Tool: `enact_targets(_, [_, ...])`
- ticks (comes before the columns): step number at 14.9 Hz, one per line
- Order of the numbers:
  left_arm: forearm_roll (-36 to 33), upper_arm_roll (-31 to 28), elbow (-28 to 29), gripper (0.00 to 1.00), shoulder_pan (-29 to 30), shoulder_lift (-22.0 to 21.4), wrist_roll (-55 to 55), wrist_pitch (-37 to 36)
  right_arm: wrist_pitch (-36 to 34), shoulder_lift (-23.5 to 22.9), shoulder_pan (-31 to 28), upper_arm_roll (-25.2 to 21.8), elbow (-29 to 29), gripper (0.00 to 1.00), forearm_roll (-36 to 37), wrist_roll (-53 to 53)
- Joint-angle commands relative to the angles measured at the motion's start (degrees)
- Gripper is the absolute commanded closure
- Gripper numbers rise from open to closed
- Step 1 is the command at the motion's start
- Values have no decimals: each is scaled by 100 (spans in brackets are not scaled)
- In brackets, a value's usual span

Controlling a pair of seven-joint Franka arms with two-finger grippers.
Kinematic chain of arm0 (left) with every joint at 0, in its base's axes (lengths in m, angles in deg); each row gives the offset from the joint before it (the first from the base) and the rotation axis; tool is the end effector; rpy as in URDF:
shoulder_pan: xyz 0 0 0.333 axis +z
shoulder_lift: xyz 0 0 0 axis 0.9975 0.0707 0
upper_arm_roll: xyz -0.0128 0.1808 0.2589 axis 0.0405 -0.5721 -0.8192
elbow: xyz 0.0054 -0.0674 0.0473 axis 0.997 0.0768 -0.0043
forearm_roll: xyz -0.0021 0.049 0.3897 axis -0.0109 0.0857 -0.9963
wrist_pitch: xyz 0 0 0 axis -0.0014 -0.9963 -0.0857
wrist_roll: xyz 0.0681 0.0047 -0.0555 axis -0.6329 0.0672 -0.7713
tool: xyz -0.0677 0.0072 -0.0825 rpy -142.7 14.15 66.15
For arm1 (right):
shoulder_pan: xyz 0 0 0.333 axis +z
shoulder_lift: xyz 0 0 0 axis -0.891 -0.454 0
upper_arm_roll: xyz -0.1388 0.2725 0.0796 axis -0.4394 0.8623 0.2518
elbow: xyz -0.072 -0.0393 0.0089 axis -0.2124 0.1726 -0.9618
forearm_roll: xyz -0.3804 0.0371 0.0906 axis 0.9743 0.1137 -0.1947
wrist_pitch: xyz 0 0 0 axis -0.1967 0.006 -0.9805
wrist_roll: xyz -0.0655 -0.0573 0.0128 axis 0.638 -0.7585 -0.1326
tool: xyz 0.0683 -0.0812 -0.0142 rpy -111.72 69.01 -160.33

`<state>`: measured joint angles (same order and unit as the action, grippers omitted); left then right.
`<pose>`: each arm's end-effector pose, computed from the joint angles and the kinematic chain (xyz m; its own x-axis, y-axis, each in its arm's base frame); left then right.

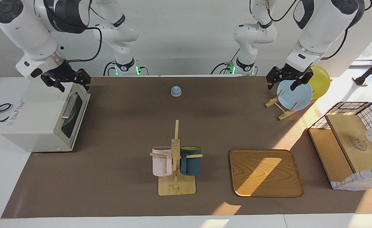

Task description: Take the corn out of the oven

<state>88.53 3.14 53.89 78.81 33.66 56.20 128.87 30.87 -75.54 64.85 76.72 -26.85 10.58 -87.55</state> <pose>0.5370 -0.0991 0.6062 0.9929 -0.1106 -0.0426 -0.1085 -0.9929 0.0484 0.5427 -0.0498 0.5815 0.9882 0.0639 -0.1395 0.0639 -0.9979 -0.0050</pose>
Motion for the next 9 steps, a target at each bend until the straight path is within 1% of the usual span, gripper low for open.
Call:
enact_targets(1, [-112,54,20,0,64,-85,31,-41,45,-41,-35,6,71,0,-31,39])
enact_targets(5, [-112,54,20,0,64,-85,31,-41,37,-6,-26,6,44,0,-39,91])
enact_targets(9, [-112,54,20,0,64,-85,31,-41,80,99,-18,6,-175,0,-39,83])
